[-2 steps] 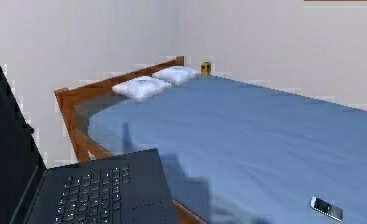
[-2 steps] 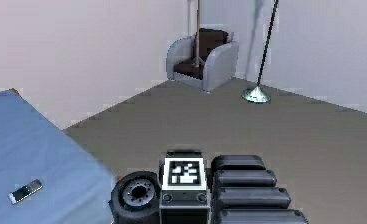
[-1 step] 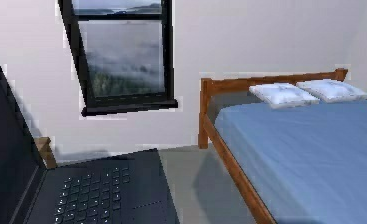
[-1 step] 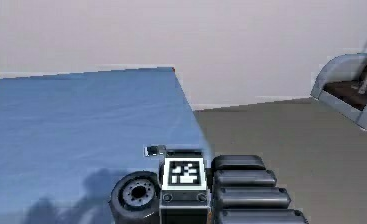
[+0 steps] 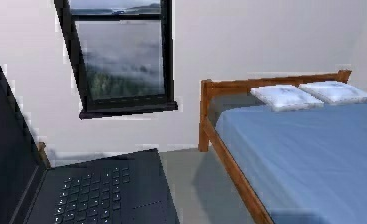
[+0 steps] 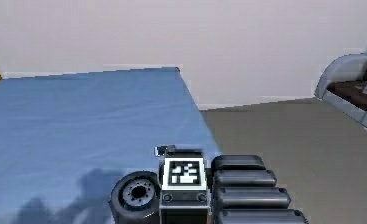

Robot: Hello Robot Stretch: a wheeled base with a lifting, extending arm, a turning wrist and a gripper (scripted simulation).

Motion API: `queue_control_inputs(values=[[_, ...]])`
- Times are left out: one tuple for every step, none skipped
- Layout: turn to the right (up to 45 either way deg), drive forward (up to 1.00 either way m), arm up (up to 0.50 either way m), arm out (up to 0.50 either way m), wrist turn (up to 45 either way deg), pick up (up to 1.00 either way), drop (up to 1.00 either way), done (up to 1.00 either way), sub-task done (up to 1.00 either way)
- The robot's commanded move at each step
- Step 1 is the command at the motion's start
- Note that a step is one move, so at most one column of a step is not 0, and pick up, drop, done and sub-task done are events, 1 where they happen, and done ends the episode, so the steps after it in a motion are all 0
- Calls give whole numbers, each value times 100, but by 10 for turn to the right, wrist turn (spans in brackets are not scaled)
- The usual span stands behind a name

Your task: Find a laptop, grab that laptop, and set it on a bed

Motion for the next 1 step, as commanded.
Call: queue_control_inputs(values=[[0,60,0,0,0,0,0,0,0]])
